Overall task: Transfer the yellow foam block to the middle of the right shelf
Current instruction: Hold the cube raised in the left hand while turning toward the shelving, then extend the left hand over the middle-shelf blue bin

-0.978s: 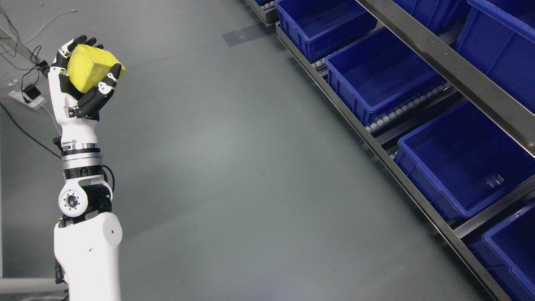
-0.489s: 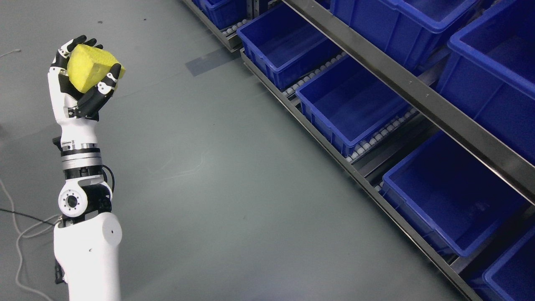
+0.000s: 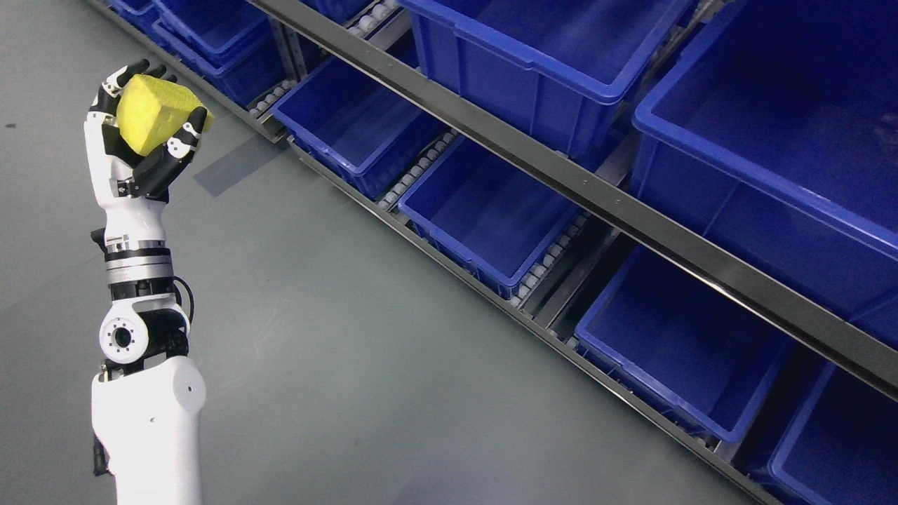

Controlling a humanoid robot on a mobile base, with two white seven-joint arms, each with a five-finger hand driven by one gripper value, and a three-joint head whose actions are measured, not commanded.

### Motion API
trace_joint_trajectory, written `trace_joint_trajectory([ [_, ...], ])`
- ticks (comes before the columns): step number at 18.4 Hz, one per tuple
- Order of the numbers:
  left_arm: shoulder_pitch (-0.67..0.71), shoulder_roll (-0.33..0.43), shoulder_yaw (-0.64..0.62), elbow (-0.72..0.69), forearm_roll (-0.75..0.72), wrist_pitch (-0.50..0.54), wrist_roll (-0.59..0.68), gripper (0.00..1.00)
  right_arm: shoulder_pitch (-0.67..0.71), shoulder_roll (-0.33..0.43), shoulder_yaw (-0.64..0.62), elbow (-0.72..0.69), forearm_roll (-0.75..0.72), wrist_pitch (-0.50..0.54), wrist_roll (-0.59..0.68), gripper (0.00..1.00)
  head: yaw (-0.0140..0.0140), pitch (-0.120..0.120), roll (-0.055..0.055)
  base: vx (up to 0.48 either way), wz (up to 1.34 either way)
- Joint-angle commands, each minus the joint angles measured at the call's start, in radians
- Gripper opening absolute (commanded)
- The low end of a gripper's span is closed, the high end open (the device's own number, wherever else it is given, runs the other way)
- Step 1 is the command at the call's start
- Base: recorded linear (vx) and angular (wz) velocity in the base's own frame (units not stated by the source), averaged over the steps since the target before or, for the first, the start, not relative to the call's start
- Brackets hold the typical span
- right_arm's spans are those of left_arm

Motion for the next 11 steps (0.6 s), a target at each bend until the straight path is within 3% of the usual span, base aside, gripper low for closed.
trace_joint_trajectory([
  [1, -0.017, 0.018, -0.037, -0.003, 0.000, 0.000, -0.003, 0.35, -0.002, -0.017, 0.000, -0.017, 0.000, 0.001, 0.000, 1.00, 0.0000, 0.000, 0.000, 0.222, -0.40],
  [11, -0.100, 0.018, -0.100, -0.040, 0.000, -0.005, -0.004, 0.35, -0.002, -0.017, 0.000, -0.017, 0.000, 0.001, 0.000, 1.00, 0.0000, 0.000, 0.000, 0.177, -0.27],
])
